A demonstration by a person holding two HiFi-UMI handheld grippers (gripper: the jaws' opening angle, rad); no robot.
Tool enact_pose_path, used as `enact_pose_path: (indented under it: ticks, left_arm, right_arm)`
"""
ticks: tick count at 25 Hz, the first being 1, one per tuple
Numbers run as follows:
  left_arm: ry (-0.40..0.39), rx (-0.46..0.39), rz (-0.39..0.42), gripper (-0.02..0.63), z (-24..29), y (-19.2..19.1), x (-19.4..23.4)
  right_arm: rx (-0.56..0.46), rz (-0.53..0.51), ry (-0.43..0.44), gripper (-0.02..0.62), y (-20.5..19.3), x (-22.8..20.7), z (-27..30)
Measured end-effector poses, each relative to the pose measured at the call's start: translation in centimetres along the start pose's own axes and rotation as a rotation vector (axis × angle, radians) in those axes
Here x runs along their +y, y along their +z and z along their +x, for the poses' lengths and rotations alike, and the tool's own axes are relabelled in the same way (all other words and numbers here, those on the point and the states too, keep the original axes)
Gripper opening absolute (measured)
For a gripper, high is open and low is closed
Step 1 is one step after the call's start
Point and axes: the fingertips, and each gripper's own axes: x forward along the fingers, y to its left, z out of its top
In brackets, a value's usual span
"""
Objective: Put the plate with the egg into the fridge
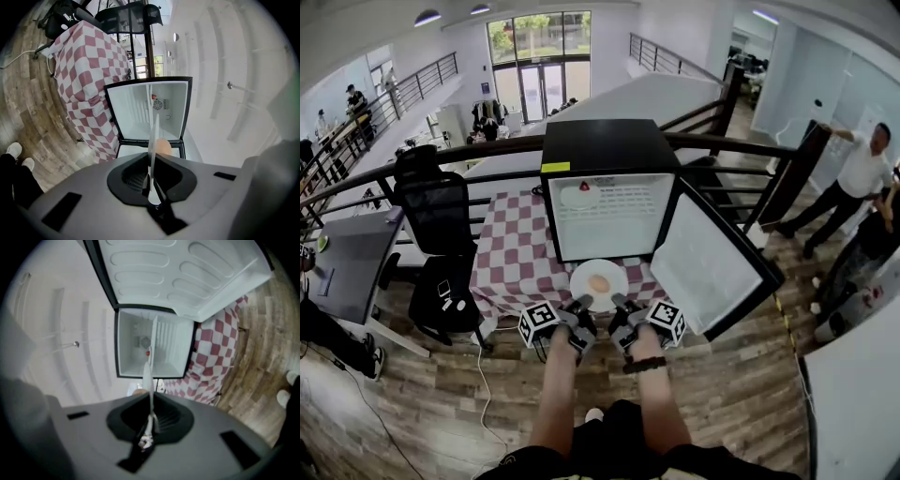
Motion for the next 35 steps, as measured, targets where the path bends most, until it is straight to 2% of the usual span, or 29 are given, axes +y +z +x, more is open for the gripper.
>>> enact_pose_path:
  ticks: [5,10,18,25,29,31,33,35]
  left_arm:
    - [0.023,0.016,-0.018,0.041,2.5,0.6,0.7]
    - [0.026,-0.009,-0.048,0.04,5.9,1.7,0.6]
    - [-0.012,-0.094,0.016,0.04,11.0,5.1,-1.1]
    - [0.038,-0.138,0.083,0.041,11.4,7.1,1.3]
    - [0.074,-0.127,0.144,0.041,12.0,8.5,3.0]
    - [0.045,-0.117,0.163,0.041,12.9,9.4,3.6]
    - [0.004,-0.117,0.137,0.041,13.6,10.3,4.2]
    - [0.004,-0.109,0.117,0.041,14.3,11.1,5.1]
  right_arm:
    - [-0.015,0.02,-0.028,0.029,2.2,-0.9,1.1]
    - [-0.005,0.02,-0.027,0.029,5.7,-1.1,3.4]
    - [0.035,-0.016,0.032,0.029,10.2,0.5,7.8]
    - [0.052,0.042,0.0,0.028,10.0,-2.2,10.5]
    - [0.062,0.02,-0.017,0.028,10.0,-3.7,12.4]
    - [0.052,-0.007,-0.005,0.028,10.6,-4.2,13.6]
    - [0.043,-0.015,0.005,0.028,11.1,-4.7,14.8]
    - [0.037,-0.012,-0.007,0.028,11.2,-5.4,15.8]
